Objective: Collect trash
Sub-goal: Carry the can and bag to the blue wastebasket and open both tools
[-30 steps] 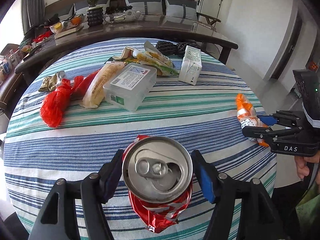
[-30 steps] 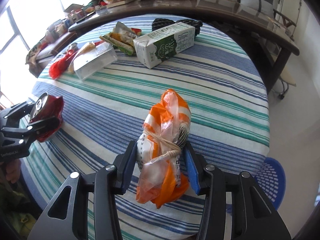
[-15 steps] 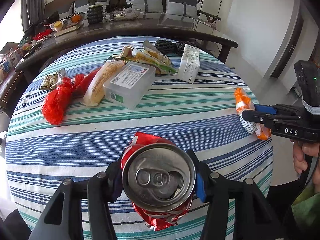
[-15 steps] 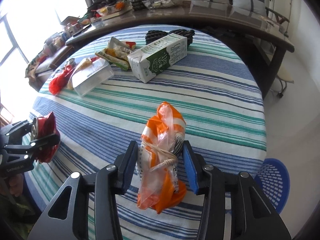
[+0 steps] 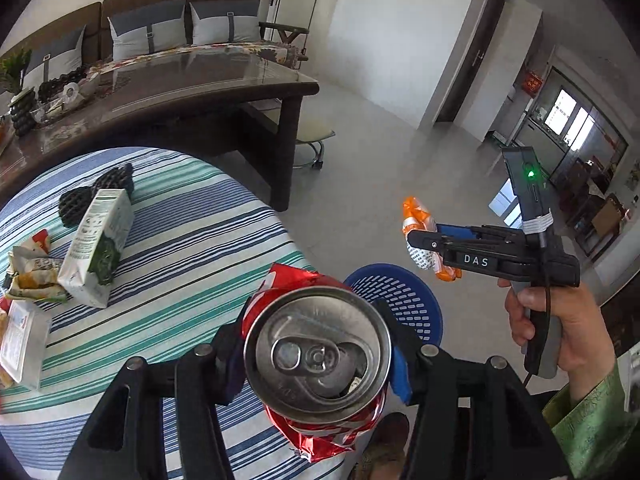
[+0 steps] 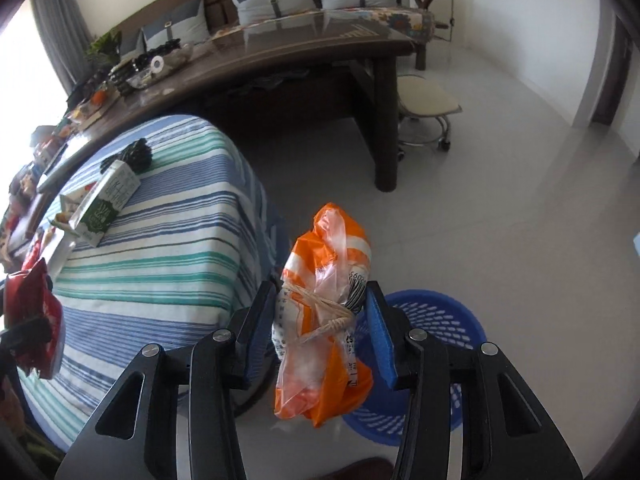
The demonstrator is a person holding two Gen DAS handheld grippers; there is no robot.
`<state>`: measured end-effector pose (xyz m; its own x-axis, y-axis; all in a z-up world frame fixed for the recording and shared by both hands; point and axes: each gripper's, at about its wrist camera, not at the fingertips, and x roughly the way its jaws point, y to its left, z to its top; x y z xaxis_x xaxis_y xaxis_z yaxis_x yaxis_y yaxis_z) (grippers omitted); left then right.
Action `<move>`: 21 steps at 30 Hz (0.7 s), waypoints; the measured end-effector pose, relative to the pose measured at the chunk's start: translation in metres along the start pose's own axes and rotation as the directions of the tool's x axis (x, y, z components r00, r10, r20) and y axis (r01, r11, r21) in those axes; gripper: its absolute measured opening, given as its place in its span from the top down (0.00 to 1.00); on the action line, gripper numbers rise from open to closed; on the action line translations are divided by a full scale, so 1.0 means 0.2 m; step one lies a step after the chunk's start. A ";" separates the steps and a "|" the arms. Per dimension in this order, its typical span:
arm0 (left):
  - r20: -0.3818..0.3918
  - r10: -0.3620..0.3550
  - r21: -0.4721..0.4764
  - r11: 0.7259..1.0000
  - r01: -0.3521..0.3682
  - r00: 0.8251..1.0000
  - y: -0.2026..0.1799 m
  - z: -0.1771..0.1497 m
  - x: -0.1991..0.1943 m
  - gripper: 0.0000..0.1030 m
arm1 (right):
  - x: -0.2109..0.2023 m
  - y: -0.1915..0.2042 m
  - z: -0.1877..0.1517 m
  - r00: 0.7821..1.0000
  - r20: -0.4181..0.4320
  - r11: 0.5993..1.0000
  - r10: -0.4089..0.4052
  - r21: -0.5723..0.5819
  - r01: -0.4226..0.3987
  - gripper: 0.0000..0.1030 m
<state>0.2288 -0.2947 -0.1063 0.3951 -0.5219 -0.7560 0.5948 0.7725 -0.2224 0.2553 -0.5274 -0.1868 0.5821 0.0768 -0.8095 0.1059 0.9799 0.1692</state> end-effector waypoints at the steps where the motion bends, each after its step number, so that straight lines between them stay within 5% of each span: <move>1: -0.010 -0.025 0.008 1.000 0.025 1.000 -0.06 0.04 0.08 0.45 | 0.02 -0.10 -0.02 1.000 -0.002 0.999 -0.024 0.033 0.024 0.55; 11: -0.136 -0.131 0.021 0.991 0.135 0.982 -0.43 0.12 0.85 0.45 | 0.13 -0.64 -0.14 0.996 -0.057 0.974 -0.061 0.213 0.072 0.55; 21: -0.187 -0.147 0.025 0.988 0.154 0.971 -0.50 0.08 1.15 0.45 | 0.14 -0.77 -0.18 0.994 -0.092 0.959 -0.059 0.270 0.082 0.54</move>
<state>0.2704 -0.4978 -0.2473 0.1656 -0.5529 -0.8166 0.6659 0.6735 -0.3210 0.2265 -0.6698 -0.2562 0.4985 0.0350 -0.8662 0.3671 0.8967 0.2475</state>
